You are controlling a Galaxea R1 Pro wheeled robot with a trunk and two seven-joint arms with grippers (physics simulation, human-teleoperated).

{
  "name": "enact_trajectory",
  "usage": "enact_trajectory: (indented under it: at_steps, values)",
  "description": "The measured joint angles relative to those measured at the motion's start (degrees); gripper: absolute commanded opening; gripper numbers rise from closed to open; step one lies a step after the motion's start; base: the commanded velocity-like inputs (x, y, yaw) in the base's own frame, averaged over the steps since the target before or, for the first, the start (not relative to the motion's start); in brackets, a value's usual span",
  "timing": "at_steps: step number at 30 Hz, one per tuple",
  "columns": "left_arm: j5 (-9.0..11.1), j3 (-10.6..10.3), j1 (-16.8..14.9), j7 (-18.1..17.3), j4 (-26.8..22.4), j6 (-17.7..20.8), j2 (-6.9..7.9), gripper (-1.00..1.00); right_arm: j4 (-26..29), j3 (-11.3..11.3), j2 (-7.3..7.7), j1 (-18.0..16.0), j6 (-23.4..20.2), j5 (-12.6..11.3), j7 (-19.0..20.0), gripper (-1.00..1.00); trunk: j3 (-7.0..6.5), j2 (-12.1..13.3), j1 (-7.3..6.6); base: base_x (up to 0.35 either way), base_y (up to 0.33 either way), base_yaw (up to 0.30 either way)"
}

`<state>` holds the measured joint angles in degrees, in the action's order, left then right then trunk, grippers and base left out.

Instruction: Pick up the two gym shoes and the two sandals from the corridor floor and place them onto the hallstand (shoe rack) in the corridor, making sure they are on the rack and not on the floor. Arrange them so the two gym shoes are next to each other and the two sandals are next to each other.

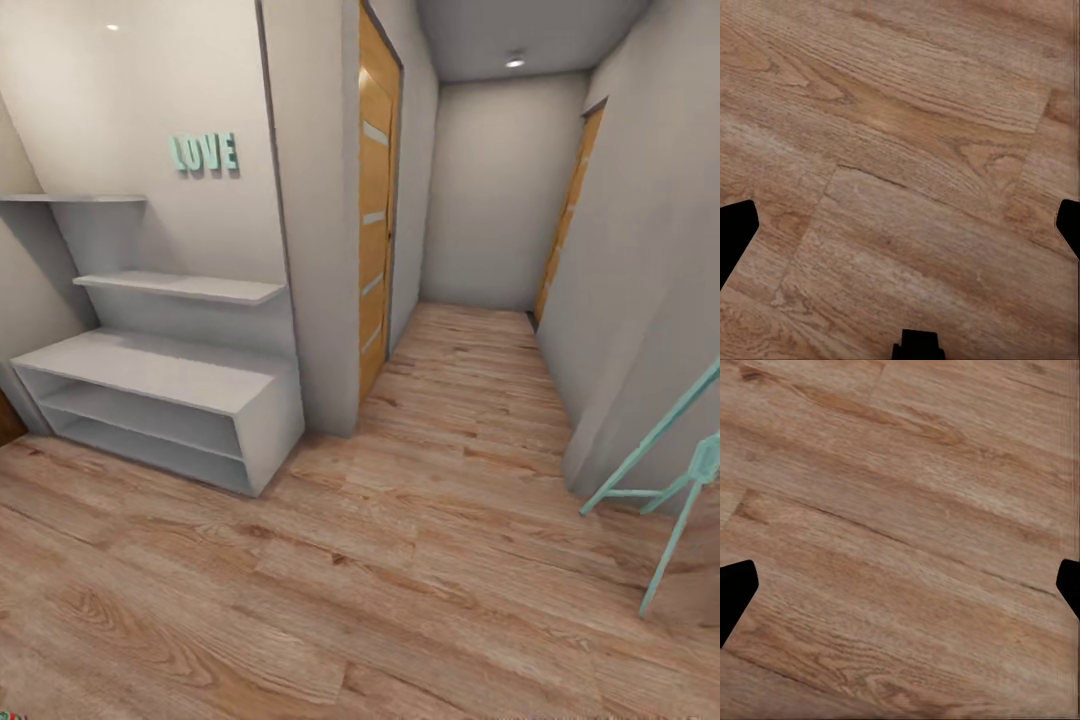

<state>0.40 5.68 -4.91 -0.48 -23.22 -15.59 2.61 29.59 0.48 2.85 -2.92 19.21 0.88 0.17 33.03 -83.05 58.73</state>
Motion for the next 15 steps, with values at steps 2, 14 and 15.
enact_trajectory:
  at_steps: [2,14,15]
  values:
    - [-0.02,0.0,0.0,0.0,0.0,0.0,-0.02,1.0,0.0,0.0,0.0,-0.01,0.01,0.0,0.01,1.0,0.0,0.0,0.0,0.0,0.0,-0.267]
    - [-0.19,-0.01,0.0,0.0,0.07,-0.05,0.03,1.0,-0.01,0.0,-0.02,0.0,0.0,0.0,-0.01,1.0,0.0,0.0,0.0,0.0,0.041,-0.267]
    - [-0.18,0.0,0.0,0.0,0.07,-0.05,0.04,1.0,-0.01,0.0,-0.01,0.0,-0.01,0.0,0.0,1.0,0.0,0.0,0.0,0.0,0.188,-0.267]
